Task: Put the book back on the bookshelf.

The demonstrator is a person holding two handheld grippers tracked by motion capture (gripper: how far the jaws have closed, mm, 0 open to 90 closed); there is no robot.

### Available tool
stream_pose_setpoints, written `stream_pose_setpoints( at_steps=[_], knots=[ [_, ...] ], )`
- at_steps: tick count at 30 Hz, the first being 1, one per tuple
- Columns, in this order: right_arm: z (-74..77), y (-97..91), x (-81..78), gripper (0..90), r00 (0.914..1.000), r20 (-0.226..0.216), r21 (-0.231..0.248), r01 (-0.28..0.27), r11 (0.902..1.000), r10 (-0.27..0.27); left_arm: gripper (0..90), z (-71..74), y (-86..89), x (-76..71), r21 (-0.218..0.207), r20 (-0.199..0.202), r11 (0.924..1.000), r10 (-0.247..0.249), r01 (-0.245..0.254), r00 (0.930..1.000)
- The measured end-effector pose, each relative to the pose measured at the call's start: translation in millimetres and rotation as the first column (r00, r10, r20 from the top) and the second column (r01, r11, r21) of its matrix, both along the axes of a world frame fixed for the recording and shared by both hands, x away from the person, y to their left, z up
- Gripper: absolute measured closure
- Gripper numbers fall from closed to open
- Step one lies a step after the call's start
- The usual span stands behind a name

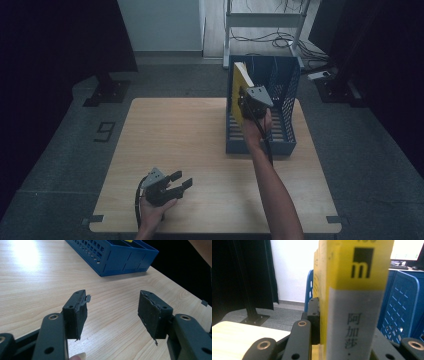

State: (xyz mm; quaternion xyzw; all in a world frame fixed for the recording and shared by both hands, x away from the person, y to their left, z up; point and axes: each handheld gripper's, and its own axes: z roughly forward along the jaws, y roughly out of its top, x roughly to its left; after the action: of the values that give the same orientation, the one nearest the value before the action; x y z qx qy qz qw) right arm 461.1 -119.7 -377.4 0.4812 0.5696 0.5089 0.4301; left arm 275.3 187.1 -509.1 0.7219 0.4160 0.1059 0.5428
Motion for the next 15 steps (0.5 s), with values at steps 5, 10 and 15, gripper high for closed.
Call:
stream_pose_setpoints(
  at_steps=[5,10,15],
  knots=[
    [-4.4,-1.9,7.4,74.7,0.9999,-0.013,0.009,0.010,0.9999,-0.010,40.6,-2.0,1.2,1.5,0.002,-0.005,1.0000,0.002,-0.002,1.0000],
    [-7.7,-1.1,16.7,74.7,0.9997,-0.021,0.005,0.013,0.9999,-0.012,40.6,-4.2,2.8,3.1,0.004,-0.011,1.0000,0.009,-0.009,0.9999],
    [-10.6,2.1,24.3,74.7,0.9995,-0.028,0.004,0.013,0.9999,-0.013,40.6,-5.2,4.6,3.9,0.002,-0.015,0.9999,0.015,-0.015,0.9998]
  ],
)
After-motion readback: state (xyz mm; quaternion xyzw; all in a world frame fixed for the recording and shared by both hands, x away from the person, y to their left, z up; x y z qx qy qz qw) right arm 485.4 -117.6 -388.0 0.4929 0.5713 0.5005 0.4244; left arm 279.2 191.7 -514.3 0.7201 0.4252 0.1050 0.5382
